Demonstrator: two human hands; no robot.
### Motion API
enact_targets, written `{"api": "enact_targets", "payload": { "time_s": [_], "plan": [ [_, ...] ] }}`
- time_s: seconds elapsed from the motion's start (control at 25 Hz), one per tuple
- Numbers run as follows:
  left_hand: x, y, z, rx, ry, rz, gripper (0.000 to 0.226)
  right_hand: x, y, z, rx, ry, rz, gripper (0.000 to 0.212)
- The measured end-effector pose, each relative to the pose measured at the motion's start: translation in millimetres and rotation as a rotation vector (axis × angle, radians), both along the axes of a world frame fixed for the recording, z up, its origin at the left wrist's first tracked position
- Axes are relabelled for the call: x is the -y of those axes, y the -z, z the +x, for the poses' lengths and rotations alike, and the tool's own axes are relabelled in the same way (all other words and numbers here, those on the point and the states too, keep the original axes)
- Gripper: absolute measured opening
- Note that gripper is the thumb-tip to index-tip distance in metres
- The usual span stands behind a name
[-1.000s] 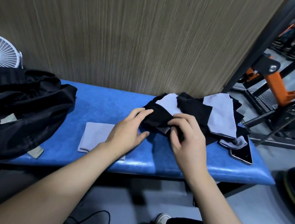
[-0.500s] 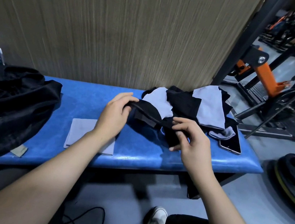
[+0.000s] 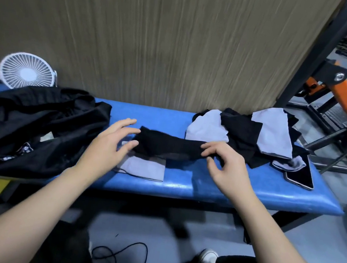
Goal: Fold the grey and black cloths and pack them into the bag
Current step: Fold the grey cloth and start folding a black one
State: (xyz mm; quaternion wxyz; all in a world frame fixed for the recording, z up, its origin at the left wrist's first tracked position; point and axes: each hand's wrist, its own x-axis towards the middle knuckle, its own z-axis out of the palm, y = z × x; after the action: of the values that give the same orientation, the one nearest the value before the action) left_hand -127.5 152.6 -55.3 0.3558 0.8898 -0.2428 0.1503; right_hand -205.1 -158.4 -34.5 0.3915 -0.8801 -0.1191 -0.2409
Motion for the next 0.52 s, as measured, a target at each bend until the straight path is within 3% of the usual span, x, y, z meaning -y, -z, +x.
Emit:
{"api": "enact_targets", "payload": {
  "time_s": [0.16, 0.52],
  "plan": [
    [-18.8, 22.0, -8.7, -0.047, 0.008, 0.163, 0.026, -7.7, 7.6, 0.8, -0.167, -0.018, -0.108, 0.019],
    [11.4, 11.2, 10.0, -0.117, 0.003, 0.363, 0.029, 4.5, 21.9, -5.6, -0.218, 0.113, -0.192, 0.016]
  ]
}}
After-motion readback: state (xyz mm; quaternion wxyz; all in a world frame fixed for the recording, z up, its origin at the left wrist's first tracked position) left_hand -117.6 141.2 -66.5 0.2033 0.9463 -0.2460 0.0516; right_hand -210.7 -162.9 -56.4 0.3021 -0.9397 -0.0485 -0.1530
